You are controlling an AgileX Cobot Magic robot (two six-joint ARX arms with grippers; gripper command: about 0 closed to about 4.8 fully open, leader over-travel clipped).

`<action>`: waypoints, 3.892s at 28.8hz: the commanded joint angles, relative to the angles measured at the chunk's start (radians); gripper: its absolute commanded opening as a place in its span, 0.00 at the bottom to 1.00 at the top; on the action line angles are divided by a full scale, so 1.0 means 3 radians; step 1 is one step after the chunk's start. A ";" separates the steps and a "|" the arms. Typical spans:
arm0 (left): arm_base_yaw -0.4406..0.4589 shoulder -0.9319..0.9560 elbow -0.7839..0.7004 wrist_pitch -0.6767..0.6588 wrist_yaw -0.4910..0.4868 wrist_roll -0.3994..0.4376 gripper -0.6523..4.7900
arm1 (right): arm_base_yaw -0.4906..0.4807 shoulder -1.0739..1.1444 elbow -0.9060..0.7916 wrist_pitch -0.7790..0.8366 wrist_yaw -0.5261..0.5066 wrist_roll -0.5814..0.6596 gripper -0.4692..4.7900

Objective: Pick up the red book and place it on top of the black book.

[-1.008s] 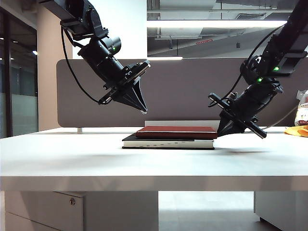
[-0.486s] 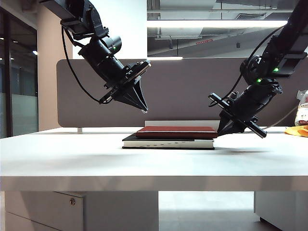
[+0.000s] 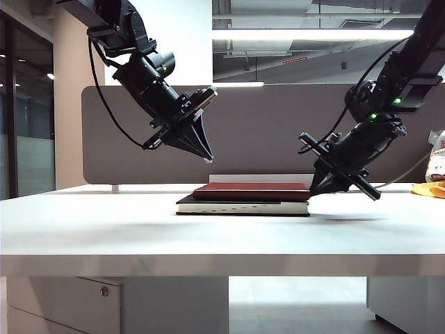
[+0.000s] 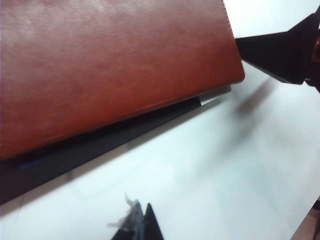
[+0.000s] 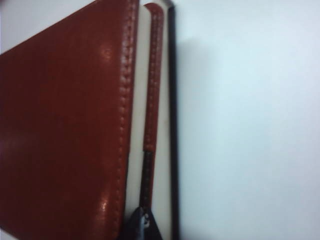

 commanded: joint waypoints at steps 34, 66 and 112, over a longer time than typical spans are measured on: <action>0.0322 -0.0175 0.0014 0.0020 -0.0025 0.0027 0.11 | -0.0295 -0.0397 0.0014 -0.0406 0.0149 -0.0354 0.09; 0.0402 -0.1108 0.0013 -0.0334 -0.0411 0.0225 0.11 | -0.0278 -0.1392 0.0014 -0.1291 0.0454 -0.1011 0.09; 0.0078 -0.2529 0.0013 -0.1130 -0.0814 0.0181 0.11 | -0.0267 -0.3067 0.0013 -0.2450 0.0469 -0.1343 0.09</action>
